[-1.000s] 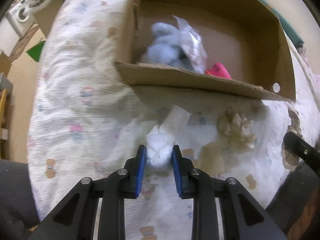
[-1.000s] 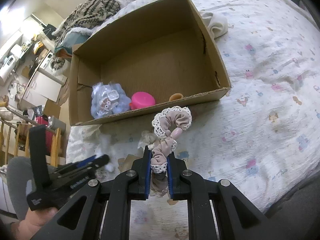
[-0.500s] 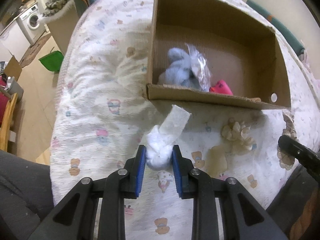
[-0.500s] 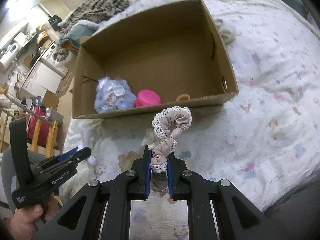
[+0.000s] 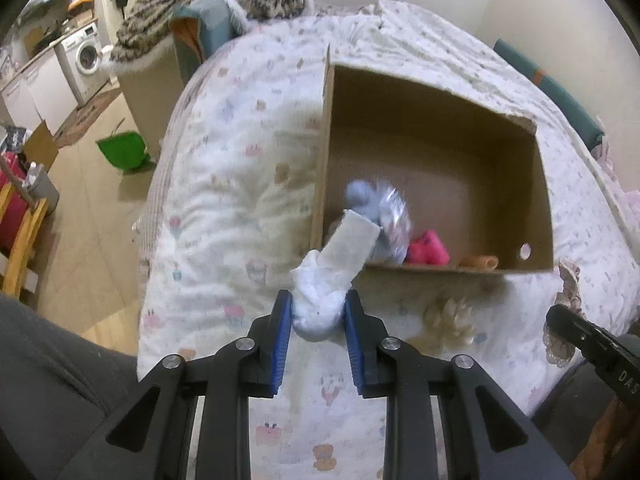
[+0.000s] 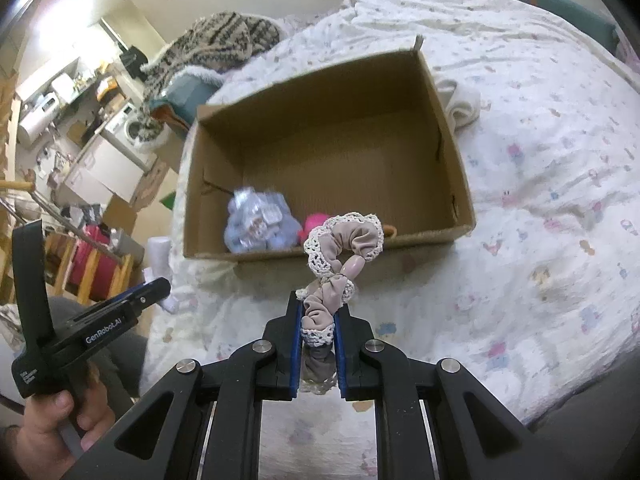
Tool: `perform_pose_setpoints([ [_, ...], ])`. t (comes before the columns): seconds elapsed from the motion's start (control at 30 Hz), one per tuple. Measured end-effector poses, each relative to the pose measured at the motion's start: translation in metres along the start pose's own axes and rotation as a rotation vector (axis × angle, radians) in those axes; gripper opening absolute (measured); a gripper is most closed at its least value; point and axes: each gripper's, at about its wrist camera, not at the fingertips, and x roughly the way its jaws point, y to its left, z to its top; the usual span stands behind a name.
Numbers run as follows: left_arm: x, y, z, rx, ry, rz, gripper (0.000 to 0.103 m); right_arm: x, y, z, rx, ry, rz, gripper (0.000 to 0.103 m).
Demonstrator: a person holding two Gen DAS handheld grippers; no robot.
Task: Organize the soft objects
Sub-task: 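Carry the white sock and mauve scrunchie over the box with both tools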
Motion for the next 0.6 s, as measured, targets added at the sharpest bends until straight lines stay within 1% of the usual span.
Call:
perform_pose_setpoints([
  [0.17,-0.009,-0.012,0.018,0.043,-0.052,0.001,0.023,-0.010,-0.001,0.013,0.007,-0.043,0.015,0.015],
  [0.3,-0.011,-0.020,0.032,0.049,-0.062,-0.016,0.023,-0.014,-0.002,0.026,0.001,-0.071,0.019,0.015],
  [0.4,-0.010,-0.030,0.042,0.074,-0.077,-0.016,0.023,-0.015,-0.004,0.036,0.007,-0.088,0.028,0.015],
  [0.6,-0.002,-0.046,0.058,0.101,-0.085,-0.019,0.023,-0.009,-0.005,0.054,-0.007,-0.105,0.027,0.015],
])
